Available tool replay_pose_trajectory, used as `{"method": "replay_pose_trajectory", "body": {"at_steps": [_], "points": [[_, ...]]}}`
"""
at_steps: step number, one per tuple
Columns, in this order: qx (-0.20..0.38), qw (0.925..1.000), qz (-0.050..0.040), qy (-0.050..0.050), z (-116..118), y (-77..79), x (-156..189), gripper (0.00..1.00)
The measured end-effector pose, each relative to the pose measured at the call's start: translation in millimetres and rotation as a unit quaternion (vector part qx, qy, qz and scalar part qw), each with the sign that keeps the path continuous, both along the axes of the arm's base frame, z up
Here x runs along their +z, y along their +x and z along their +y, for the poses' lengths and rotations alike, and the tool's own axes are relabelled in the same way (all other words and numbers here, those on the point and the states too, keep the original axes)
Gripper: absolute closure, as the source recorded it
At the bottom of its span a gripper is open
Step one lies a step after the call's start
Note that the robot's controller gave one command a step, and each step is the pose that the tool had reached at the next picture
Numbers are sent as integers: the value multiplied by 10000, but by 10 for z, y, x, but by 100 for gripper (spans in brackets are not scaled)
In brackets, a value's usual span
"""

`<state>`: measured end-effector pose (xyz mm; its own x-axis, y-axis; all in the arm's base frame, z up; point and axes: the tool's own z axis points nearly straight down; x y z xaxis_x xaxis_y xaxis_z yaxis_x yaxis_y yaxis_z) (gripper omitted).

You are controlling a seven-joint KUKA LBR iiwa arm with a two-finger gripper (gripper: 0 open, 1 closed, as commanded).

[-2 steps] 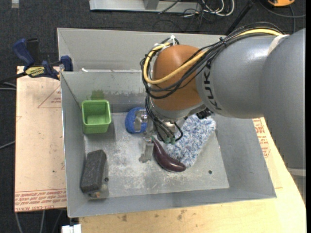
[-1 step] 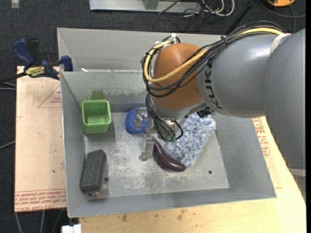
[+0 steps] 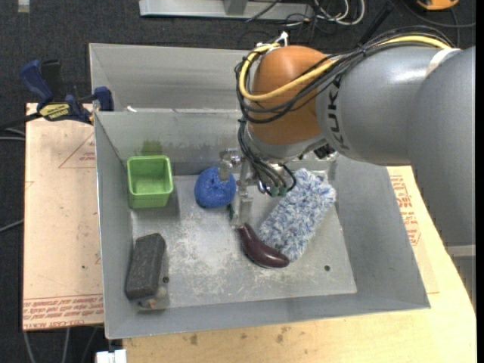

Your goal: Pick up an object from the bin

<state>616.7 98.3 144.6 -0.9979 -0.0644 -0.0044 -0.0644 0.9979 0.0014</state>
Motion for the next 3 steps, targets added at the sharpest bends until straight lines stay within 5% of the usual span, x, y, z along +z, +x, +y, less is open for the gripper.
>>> {"method": "replay_pose_trajectory", "body": {"at_steps": [1, 2, 3], "points": [[-14, 10000, 0, -4, -295, 445, -72, 0], [-928, 9957, 18, 0, -76, 246, 71, 0], [-409, 9992, -13, 3, 21, 201, -609, 0]]}}
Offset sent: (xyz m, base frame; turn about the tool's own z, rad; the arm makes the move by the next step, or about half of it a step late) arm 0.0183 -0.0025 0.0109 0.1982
